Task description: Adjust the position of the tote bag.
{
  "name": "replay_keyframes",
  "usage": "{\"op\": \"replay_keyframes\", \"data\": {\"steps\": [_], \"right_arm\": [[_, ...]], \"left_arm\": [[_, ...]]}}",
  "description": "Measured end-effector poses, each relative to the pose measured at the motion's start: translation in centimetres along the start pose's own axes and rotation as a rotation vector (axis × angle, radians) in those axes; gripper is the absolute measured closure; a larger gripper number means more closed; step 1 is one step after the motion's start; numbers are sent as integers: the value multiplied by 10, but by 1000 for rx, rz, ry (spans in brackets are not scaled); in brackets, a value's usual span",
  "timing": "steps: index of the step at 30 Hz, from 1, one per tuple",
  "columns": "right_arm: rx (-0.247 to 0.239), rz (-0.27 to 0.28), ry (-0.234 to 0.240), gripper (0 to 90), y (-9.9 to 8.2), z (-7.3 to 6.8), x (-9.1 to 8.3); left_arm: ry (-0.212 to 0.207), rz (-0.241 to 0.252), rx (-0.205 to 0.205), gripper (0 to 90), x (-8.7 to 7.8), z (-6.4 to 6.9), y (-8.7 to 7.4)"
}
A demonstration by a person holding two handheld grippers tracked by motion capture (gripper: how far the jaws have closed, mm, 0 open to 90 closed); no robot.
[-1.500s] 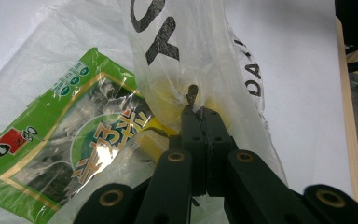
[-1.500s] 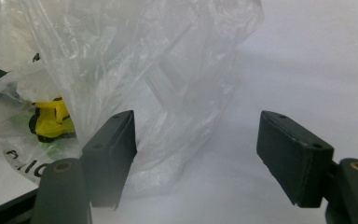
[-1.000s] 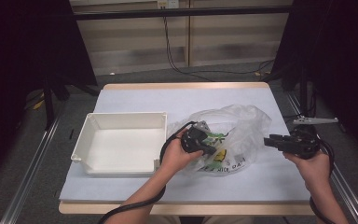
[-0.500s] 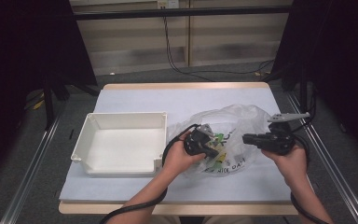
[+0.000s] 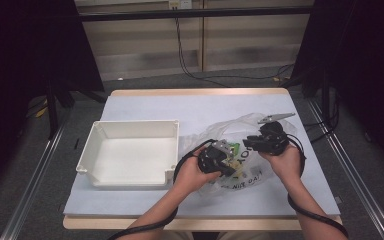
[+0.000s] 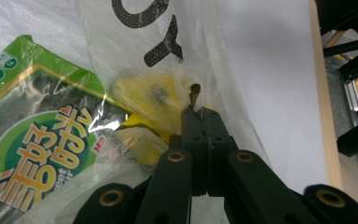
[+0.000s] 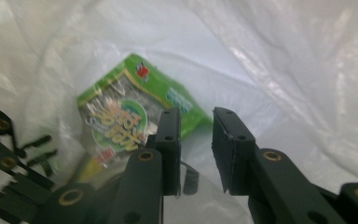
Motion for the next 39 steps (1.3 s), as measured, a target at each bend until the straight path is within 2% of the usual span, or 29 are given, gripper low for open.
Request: {"op": "replay_keyframes", "data": {"steps": [1, 3, 4, 5, 6, 7, 9, 10, 11, 12, 14, 15, 16, 17, 18, 19, 20, 21, 24, 27, 29, 31, 32, 34, 35, 36, 37, 38, 39], "right_arm": [[2, -23, 1, 724, -8, 2, 4], [6, -33, 1, 727, -14, 3, 4], [11, -57, 13, 735, -27, 5, 6], [11, -57, 13, 735, -27, 5, 6], [9, -87, 19, 741, -39, 5, 8], [11, -98, 25, 746, -43, 6, 9], [14, -117, 43, 759, -53, 7, 10], [20, -123, 51, 762, -57, 7, 11], [20, -132, 53, 769, -60, 7, 11], [15, -141, 59, 772, -63, 8, 13], [14, -155, 57, 778, -66, 8, 14], [12, -167, 49, 784, -68, 8, 15], [1, -164, 42, 788, -70, 7, 16], [1, -164, 42, 788, -70, 7, 16], [2, -167, 45, 788, -70, 6, 16], [-8, -175, 44, 788, -70, 6, 15], [-8, -175, 44, 788, -70, 6, 15], [-12, -175, 48, 787, -70, 5, 15], [-5, -108, 114, 731, -65, -3, 10], [7, -73, 120, 683, -60, -7, 4], [-14, -37, 141, 634, -56, -15, -2], [-15, -27, 141, 603, -55, -17, -3], [-33, 3, 172, 558, -53, -24, -4], [-64, 24, 189, 479, -51, -32, -4], [-87, 28, 195, 468, -50, -36, -3], [-107, 28, 202, 453, -50, -38, -2], [-107, 28, 202, 453, -50, -38, -2], [-135, 16, 225, 423, -51, -43, 3], [-137, 9, 235, 424, -52, -44, 5]], "left_arm": [[-12, 30, -8, 898, 1, 0, -2], [-13, 38, -18, 898, 1, 0, -3], [-10, 45, -31, 897, -1, -1, -3], [-10, 45, -31, 897, -1, -1, -3], [-11, 66, -49, 897, -1, -1, -2], [-11, 59, -37, 897, -2, -2, -2], [-6, 64, -47, 893, -2, -2, -2], [0, 28, -38, 893, -4, -3, -3], [0, 28, -38, 893, -4, -3, -3], [-8, 65, -51, 894, -1, -3, -2], [-10, 57, -46, 895, -2, -4, -4], [-15, 66, -58, 896, -3, -4, -5], [-11, 36, -59, 898, -5, -4, -7], [-11, 36, -59, 897, -5, -4, -7], [-29, 62, -65, 898, -4, -3, -9], [-22, 37, -60, 897, -5, -4, -11], [-22, 37, -60, 897, -5, -4, -11], [-35, 64, -82, 897, -4, -3, -11], [-25, 42, -81, 896, -7, -5, -13], [-22, 53, -78, 895, -6, -4, -12], [-27, 68, -79, 894, -4, -4, -10], [-28, 69, -80, 894, -4, -4, -9], [-17, 33, -68, 894, -5, -5, -9], [-20, 62, -77, 894, -1, -4, -5], [-17, 50, -74, 894, -1, -5, -5], [-39, 64, -79, 892, -1, -4, -5], [-39, 64, -79, 889, -1, -4, -5], [-21, 63, -89, 882, 0, -5, -4], [-13, 56, -81, 868, 0, -6, -5]]}}
Point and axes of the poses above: each handheld gripper's, and its own axes: x roughly forward along the jaws, y roughly out of its top, z roughly to its right, the point moved 4 cm from there along x, roughly forward along the jaws, and after that the axes turned 11 degrees about -z, right-handed, at the moved point
